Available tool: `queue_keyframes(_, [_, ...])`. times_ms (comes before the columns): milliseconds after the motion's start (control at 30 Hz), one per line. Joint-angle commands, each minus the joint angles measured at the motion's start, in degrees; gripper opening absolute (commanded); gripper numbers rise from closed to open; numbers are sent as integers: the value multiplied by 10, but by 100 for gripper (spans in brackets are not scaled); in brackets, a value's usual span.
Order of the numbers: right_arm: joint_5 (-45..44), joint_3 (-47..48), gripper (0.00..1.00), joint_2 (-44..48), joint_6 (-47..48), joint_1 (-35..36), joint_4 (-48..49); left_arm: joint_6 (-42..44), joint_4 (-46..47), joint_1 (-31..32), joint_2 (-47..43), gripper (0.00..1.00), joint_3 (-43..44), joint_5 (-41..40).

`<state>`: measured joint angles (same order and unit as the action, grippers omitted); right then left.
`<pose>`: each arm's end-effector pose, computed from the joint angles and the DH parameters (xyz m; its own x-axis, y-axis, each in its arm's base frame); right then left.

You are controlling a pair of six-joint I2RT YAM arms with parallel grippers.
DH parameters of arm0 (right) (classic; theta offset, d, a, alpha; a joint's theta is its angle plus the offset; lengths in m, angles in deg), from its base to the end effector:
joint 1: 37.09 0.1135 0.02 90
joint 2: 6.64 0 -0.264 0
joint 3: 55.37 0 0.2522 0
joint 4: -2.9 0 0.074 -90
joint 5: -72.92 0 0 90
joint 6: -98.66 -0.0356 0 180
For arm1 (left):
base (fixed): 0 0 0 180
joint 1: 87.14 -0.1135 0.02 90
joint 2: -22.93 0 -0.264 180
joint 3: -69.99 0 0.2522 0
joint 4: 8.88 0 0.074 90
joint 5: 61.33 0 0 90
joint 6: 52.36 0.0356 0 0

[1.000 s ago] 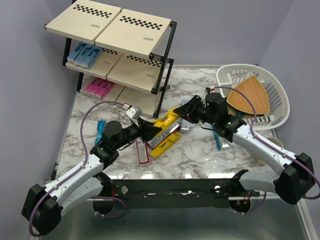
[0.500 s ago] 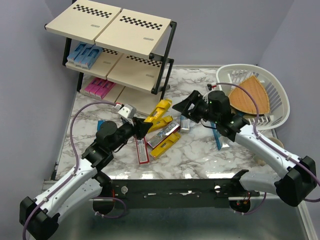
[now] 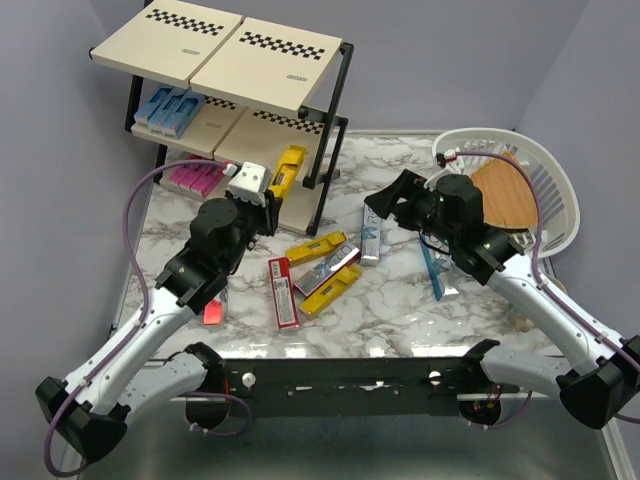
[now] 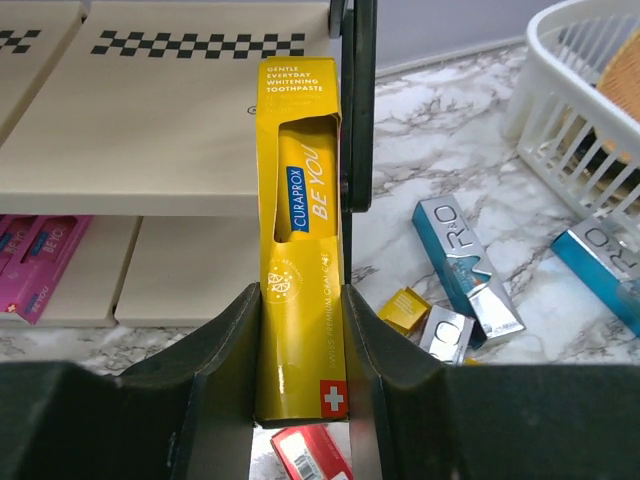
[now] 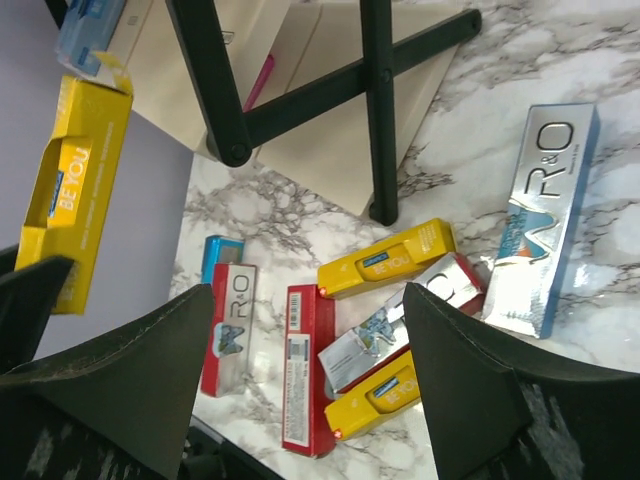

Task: Place and organize the toothpastes onto the shelf
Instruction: Place the toothpaste on the shelf.

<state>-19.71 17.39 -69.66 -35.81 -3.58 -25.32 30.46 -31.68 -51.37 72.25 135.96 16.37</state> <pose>0.2116 0.1382 0.3567 -0.5495 0.4754 -0.6870 -0.1825 0.7341 0.6540 0.1648 -0.1094 0.3743 -0.1361 -0.0524 -0.9893 0.3853 0.9172 -0.1016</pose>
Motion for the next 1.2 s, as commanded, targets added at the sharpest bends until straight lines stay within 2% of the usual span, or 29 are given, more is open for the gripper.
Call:
queue_keyframes(0, [-51, 19, 85, 21, 67, -6, -30, 38, 44, -30, 79, 33, 57, 1])
queue_keyframes(167, [-69, 15, 85, 41, 111, -10, -32, 25, 88, -76, 181, 33, 117, 53])
queue_keyframes(300, [-78, 5, 85, 58, 137, -13, -30, 14, 183, -102, 230, 36, 120, 94])
queue_keyframes(567, [-87, -21, 85, 88, 180, -18, -29, 19, 267, -123, 303, 43, 123, 118])
queue_keyframes(700, [-91, -33, 86, 96, 183, -19, -26, 13, 283, -124, 322, 49, 127, 122])
queue_keyframes(867, [-91, -39, 86, 99, 181, -18, -26, 11, 283, -123, 342, 64, 130, 135])
queue_keyframes(1167, [-90, -43, 86, 99, 190, -20, -28, -7, 302, -124, 300, 67, 80, 113])
